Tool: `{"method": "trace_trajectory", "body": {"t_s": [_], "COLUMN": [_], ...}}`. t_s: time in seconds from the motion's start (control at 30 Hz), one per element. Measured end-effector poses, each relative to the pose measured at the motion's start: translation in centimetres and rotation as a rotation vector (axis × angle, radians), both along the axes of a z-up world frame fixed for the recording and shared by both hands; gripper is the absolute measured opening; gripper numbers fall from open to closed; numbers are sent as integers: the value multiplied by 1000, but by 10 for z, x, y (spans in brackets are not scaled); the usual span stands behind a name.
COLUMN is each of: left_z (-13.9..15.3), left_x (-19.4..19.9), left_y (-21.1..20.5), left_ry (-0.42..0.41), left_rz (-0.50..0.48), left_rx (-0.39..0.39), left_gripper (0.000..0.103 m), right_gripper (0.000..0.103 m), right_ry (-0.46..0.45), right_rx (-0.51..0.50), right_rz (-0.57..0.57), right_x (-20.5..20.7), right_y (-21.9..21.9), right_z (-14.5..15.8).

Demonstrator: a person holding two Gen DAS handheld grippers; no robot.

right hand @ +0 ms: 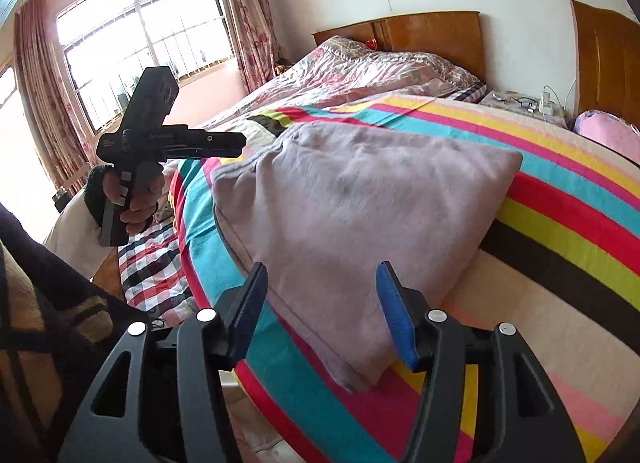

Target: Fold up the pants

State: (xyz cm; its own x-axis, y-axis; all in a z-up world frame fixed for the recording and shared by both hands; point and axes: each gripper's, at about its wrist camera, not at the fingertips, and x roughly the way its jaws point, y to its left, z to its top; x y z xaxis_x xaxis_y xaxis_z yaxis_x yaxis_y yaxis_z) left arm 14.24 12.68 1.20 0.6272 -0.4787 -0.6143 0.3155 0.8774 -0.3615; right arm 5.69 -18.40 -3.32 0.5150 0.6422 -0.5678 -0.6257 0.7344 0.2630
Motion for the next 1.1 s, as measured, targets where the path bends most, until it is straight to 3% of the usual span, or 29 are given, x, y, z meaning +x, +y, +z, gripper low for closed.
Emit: {"method": "trace_trajectory", "body": {"t_s": [0.1, 0.17, 0.27, 0.37, 0.43, 0.47, 0.57, 0.67, 0.73, 0.8, 0.87, 0.93, 1.03, 1.1], "left_z": [35, 36, 11, -32, -53, -54, -57, -59, -59, -58, -58, -58, -58, -59], "left_x": [29, 61, 101, 125, 131, 131, 130, 131, 131, 130, 130, 129, 130, 130], "left_y": [-18, -31, -41, -32, -18, -10, 2, 6, 2, -1, -4, -5, -11, -16], "left_ry": [-119, -129, -72, 42, 101, 92, 87, 94, 92, 86, 82, 77, 78, 80], "left_rz": [28, 35, 58, 115, 139, 142, 191, 194, 194, 196, 201, 208, 217, 228], "left_rx": [27, 58, 112, 145, 94, 53, 20, -8, 17, 38, 53, 68, 111, 158], "left_gripper": [102, 102, 102, 101, 101, 101, 101, 101, 101, 101, 101, 101, 101, 101], "right_gripper": [69, 69, 69, 69, 67, 66, 69, 71, 71, 68, 71, 72, 74, 85], "right_ry": [-70, -64, 43, 122, 137, 145, 118, 109, 121, 122, 104, 99, 64, 47], "right_rx": [25, 19, 66, 22, -40, -30, 23, 36, -49, -47, -68, -46, -28, -66], "right_rz": [-34, -55, -50, -20, -23, -36, -88, -37, -38, -57, -193, -246, -202, -156], "right_x": [40, 78, 135, 172, 188, 196, 203, 208, 217, 227, 233, 234, 213, 198], "right_y": [-18, -23, -29, -22, -19, -22, -29, -19, -9, -11, -19, -22, -8, 7], "right_z": [21, 18, -1, -22, -35, -39, -33, -30, -40, -46, -41, -34, -21, -19]}}
